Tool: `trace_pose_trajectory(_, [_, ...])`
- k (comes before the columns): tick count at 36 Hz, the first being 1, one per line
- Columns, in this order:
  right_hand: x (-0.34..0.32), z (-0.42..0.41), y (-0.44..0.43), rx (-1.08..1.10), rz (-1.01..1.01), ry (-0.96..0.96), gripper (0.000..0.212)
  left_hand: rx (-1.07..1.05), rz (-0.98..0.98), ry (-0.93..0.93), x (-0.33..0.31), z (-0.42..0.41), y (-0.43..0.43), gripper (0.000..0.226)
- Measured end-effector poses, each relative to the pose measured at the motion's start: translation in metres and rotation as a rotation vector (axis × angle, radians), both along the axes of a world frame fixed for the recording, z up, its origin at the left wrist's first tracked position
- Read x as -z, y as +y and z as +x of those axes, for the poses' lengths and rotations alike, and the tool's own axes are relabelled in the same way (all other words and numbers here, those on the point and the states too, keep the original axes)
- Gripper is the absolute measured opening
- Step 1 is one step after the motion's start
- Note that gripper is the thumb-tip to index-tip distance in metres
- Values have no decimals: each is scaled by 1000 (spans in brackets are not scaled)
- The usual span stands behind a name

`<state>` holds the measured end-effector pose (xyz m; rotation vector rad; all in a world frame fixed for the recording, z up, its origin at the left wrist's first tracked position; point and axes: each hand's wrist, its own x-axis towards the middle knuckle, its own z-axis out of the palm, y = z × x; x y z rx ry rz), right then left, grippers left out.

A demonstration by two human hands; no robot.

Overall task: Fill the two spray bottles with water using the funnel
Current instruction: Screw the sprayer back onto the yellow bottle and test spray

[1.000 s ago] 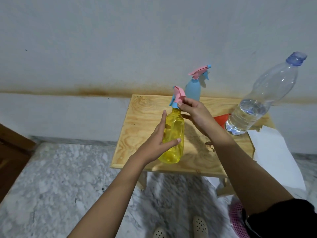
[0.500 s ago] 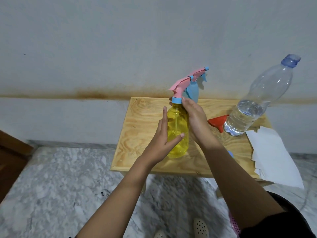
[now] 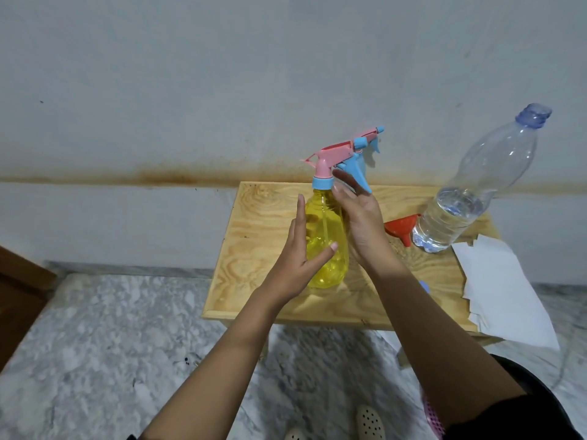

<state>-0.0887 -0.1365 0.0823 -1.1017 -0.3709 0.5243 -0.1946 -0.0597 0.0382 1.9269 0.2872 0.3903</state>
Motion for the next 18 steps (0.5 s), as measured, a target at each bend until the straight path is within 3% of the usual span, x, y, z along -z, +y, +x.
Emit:
trace_pose_trajectory(5, [-2,-1,1,86,-9,-1,46,-7,-11,-8,-5,1,0,89])
trace_pose_trajectory(9, [-6,1,0,16,-44,-62,22,12,17,-1,-6,1,1,89])
trace_pose_trajectory(14, [-9,-2,2,102,-46,-63,41,7,35,-7,-6,0,2,90])
trace_pose_trajectory(18, [-13,-2,-2,29,-41,-18,27,4,43,-3,-7,0,2,91])
